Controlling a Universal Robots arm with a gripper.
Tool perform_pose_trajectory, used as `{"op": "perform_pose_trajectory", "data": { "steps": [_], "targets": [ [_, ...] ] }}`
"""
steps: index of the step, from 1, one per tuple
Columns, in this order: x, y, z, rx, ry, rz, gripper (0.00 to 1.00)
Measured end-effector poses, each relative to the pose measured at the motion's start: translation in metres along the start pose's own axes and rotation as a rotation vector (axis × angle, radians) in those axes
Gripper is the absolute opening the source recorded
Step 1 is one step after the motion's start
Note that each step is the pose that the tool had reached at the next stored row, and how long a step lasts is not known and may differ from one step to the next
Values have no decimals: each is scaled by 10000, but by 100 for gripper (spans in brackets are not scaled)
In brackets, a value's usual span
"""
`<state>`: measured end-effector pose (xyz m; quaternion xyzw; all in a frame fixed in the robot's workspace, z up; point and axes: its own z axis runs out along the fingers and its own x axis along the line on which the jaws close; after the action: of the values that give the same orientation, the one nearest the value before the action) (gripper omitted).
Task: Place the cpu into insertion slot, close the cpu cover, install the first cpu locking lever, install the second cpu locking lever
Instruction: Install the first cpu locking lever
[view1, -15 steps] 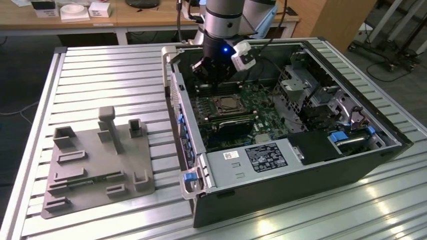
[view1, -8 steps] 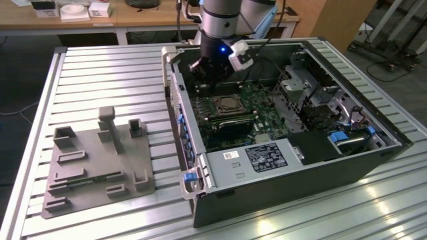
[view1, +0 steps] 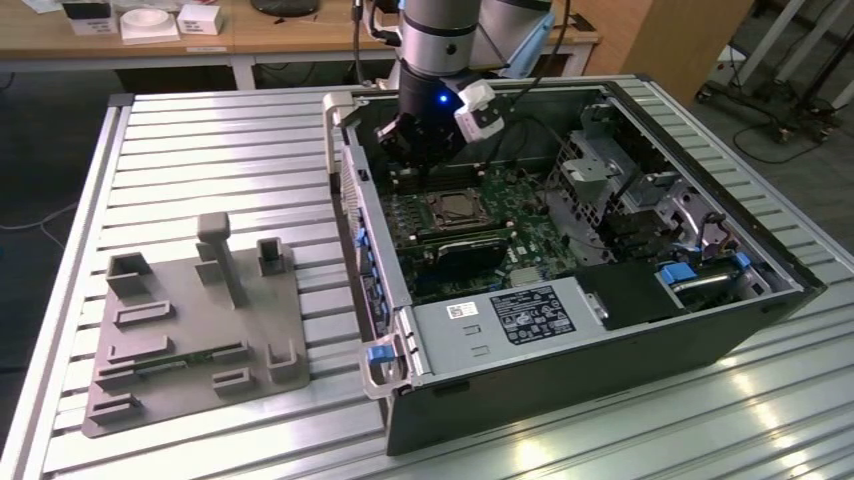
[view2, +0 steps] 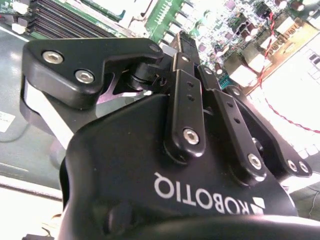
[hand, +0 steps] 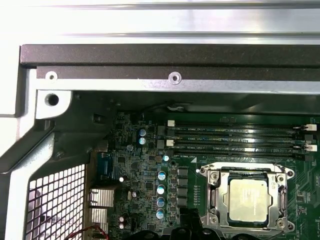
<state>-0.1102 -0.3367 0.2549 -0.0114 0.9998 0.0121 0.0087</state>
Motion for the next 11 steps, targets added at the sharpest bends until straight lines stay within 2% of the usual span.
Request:
{"op": "perform_pose_trajectory", "data": {
  "steps": [4,6,11],
  "targets": [
    [7,1,-1,1,-5,3,11],
    [7,6,-12,2,-31,-1,11],
    [5,49,-41,2,-207,-4,11]
  ]
}}
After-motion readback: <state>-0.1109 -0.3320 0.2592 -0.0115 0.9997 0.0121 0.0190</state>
